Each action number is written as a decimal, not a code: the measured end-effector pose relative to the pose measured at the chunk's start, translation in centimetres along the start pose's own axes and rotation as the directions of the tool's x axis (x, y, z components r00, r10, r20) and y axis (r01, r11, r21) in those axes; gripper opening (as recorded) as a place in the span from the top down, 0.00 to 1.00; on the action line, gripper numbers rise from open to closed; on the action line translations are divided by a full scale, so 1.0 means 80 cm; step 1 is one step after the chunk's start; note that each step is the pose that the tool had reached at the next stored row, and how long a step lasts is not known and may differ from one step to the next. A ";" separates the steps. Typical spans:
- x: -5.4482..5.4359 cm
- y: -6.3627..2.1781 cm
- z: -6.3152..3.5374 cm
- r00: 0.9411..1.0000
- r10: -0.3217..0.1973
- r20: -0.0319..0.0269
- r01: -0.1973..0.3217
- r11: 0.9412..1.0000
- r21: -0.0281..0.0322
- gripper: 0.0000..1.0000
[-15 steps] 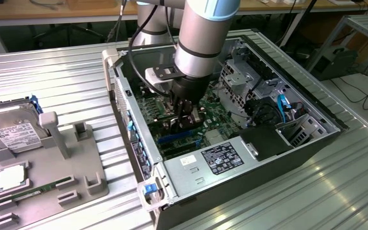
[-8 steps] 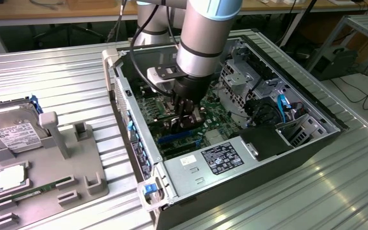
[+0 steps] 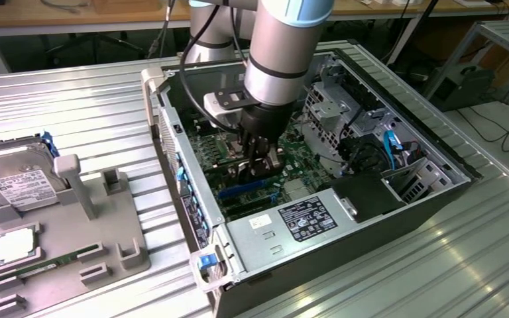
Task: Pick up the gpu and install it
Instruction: 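Insert the gpu into the slot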
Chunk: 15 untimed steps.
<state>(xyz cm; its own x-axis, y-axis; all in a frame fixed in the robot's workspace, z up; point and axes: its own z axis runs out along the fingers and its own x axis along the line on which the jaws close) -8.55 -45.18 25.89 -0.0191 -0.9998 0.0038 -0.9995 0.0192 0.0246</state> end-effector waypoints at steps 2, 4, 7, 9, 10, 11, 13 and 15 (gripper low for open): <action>0.000 0.000 0.000 1.000 0.000 0.000 0.000 1.000 0.000 0.72; 0.000 0.000 -0.001 1.000 0.000 -0.001 0.000 1.000 0.000 0.72; 0.000 0.000 -0.001 1.000 0.000 -0.001 0.000 1.000 0.000 0.72; 0.002 0.000 -0.001 1.000 0.000 -0.002 0.000 1.000 0.000 0.72; 0.003 0.000 -0.001 1.000 0.000 -0.002 0.000 1.000 0.000 0.72; 0.003 0.000 -0.001 1.000 0.000 -0.002 0.000 1.000 0.000 0.72; 0.003 0.000 -0.001 1.000 0.000 -0.003 0.000 1.000 0.000 0.72; 0.003 0.001 -0.001 1.000 0.000 -0.003 0.000 1.000 0.000 0.72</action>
<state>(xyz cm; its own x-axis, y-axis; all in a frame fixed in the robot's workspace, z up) -8.61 -45.44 25.94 -0.0190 -0.9998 0.0067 -0.9995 0.0192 0.0242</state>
